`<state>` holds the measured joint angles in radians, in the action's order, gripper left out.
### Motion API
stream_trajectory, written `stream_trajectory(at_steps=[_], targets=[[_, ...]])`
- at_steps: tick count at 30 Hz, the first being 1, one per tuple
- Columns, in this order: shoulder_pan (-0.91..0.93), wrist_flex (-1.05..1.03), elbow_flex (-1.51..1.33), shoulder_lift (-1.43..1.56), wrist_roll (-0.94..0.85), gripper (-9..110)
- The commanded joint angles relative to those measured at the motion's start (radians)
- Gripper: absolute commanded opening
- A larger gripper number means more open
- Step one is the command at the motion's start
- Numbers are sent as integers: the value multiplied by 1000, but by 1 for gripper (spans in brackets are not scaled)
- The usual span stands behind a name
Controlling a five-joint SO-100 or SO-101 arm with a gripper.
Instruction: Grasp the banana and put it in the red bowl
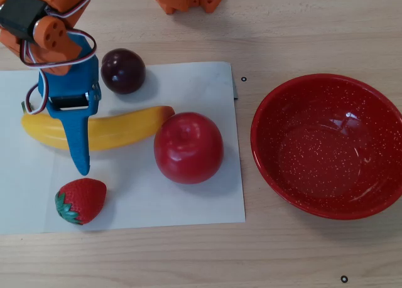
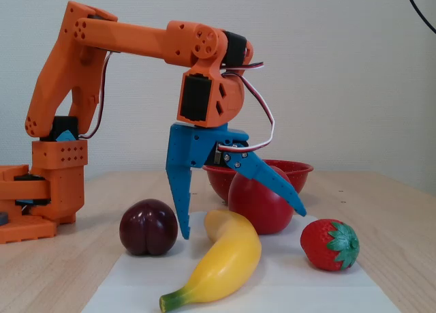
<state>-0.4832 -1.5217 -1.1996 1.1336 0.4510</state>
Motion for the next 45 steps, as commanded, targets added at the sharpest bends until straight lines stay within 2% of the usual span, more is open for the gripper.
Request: stream_trajectory(at_steps=[1, 14, 24, 41, 45], targets=[[5, 54, 26, 46, 17, 68], [18, 130, 49, -48, 17, 66], [8, 117, 58, -63, 31, 47], [-3, 127, 35, -61, 51, 48], [-2, 121, 38, -61, 48, 35]])
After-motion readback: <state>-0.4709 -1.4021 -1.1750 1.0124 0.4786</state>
